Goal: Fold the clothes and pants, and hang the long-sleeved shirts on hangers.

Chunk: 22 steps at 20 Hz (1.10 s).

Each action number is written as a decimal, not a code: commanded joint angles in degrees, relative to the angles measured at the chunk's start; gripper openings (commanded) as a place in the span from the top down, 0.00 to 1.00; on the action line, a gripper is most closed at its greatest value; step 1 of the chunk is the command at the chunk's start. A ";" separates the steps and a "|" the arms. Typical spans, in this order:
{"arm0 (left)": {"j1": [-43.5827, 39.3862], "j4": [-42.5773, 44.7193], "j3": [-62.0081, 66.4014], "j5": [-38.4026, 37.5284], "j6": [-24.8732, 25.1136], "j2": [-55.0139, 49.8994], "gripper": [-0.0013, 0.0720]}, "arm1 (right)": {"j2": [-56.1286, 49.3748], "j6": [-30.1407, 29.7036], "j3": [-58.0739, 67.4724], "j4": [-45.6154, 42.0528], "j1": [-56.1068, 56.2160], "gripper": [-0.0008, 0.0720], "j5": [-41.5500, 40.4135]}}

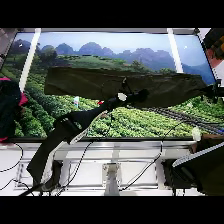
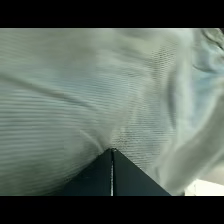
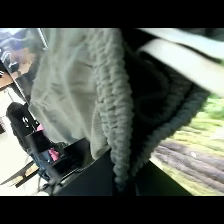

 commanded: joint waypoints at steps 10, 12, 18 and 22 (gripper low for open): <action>4.15 6.69 0.13 -1.20 1.44 6.62 0.98 | 6.12 3.80 0.15 4.39 8.96 0.96 -3.19; 7.50 14.14 0.13 -1.22 1.42 10.86 0.98 | 6.73 5.92 1.31 0.74 13.25 0.96 -3.19; 21.90 29.79 0.13 -7.76 1.22 24.28 0.98 | 7.69 11.67 6.19 -4.52 31.98 0.96 -3.72; 30.71 30.32 0.13 -18.21 1.27 29.22 0.98 | 7.80 15.91 6.19 -11.67 48.37 0.96 -6.43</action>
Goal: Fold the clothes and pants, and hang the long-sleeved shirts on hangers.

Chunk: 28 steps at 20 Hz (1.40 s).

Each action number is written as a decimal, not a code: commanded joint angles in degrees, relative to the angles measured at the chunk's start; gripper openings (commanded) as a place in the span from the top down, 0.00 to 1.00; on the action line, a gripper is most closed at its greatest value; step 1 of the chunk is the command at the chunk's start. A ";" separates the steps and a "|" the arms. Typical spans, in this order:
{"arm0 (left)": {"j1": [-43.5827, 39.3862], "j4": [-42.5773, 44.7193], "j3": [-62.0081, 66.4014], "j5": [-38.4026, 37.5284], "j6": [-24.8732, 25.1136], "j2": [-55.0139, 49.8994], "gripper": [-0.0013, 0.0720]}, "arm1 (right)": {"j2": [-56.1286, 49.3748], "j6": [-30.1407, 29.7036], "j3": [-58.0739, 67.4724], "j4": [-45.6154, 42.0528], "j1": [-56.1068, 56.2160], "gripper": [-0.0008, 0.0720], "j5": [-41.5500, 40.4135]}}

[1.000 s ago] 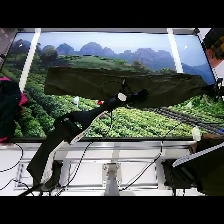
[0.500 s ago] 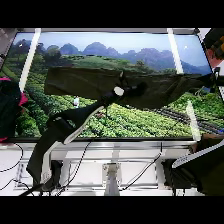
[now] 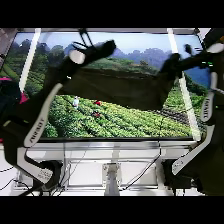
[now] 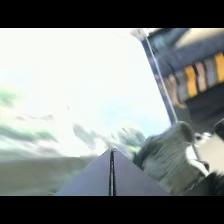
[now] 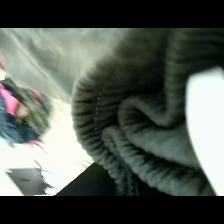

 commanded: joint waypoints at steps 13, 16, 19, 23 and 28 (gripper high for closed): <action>9.60 4.31 0.04 -16.68 0.07 5.14 0.97 | -4.72 9.68 0.48 -11.17 41.46 0.45 -11.10; 9.62 4.31 0.04 -18.16 0.11 5.14 0.97 | -4.24 9.51 0.50 -11.17 39.08 0.45 -7.76; 9.62 4.31 0.04 -18.56 0.28 5.14 0.97 | -2.47 6.75 0.50 -11.15 33.42 0.45 -1.18; 9.60 4.28 0.04 -19.37 0.26 5.14 0.97 | 1.18 4.55 0.48 -8.48 24.00 0.46 1.11; 9.57 3.91 0.04 -21.27 0.28 5.16 0.97 | 4.37 -10.01 0.48 -7.50 11.85 0.96 1.62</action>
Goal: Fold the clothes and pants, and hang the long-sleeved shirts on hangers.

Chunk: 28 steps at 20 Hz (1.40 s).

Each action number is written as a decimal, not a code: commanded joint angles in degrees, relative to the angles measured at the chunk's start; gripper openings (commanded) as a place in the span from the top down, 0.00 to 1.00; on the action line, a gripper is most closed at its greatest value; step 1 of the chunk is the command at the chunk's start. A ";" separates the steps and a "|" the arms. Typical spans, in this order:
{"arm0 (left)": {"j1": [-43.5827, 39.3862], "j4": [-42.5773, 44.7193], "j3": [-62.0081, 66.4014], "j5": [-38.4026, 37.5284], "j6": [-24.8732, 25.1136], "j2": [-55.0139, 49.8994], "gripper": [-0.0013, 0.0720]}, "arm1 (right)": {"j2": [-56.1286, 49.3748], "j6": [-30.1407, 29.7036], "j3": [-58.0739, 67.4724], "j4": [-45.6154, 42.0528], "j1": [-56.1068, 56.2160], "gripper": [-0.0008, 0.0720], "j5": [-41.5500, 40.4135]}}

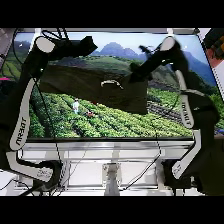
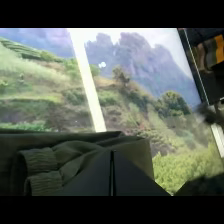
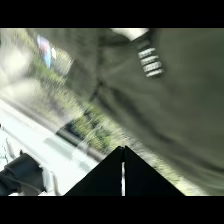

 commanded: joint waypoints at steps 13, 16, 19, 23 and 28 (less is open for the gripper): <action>4.44 16.79 0.02 -15.72 1.95 9.88 0.98 | 1.49 -27.12 -32.87 24.72 -23.87 0.59 -1.22; 4.42 16.96 0.02 -15.87 3.32 11.37 0.98 | 1.46 -28.37 -38.42 20.96 -22.40 0.04 -3.56; 4.42 16.94 0.02 -15.96 4.48 11.80 0.98 | 1.46 -28.44 -38.29 13.97 -20.09 0.04 -7.37; 4.37 16.94 0.02 -17.16 4.63 11.80 0.97 | 1.46 -28.57 -38.29 13.00 -16.65 0.04 -9.77; 4.37 16.94 0.02 -17.57 4.63 11.80 0.97 | 1.46 -31.34 -38.29 13.18 -12.74 0.04 -11.37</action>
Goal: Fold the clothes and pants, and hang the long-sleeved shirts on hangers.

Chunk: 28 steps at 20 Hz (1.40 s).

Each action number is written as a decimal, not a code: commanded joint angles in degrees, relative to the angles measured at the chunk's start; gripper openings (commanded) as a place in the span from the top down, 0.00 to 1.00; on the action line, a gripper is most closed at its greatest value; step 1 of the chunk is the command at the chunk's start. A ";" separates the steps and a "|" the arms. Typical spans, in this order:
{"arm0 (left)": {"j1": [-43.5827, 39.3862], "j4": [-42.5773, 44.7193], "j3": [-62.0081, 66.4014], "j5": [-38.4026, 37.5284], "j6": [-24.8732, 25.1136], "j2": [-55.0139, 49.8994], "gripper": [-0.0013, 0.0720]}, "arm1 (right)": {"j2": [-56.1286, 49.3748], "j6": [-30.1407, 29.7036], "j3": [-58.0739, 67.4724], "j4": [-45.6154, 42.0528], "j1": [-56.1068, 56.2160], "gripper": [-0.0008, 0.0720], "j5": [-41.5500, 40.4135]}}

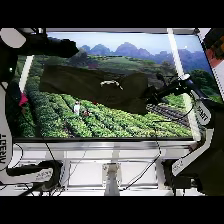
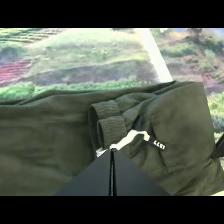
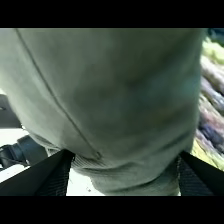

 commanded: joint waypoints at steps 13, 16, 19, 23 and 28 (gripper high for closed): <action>-0.46 0.15 -0.11 -6.32 0.04 -1.68 0.98 | 1.92 0.50 -0.09 -2.51 0.66 0.96 -0.79; -2.08 2.95 -0.15 -7.08 -0.02 -4.37 0.98 | 4.33 5.01 -0.09 -7.23 -4.39 0.96 -0.42; -5.35 5.70 -0.17 -7.04 -0.87 -7.61 0.98 | 6.99 6.40 -0.09 -12.59 -9.84 0.96 1.18; -10.84 7.54 -0.20 -4.90 -2.05 -13.07 0.98 | 9.14 7.23 -0.09 -17.55 -16.79 0.96 4.11; -18.73 7.54 -0.20 4.02 -3.89 -20.65 0.98 | 11.96 7.43 -0.07 -20.61 -25.24 0.96 6.62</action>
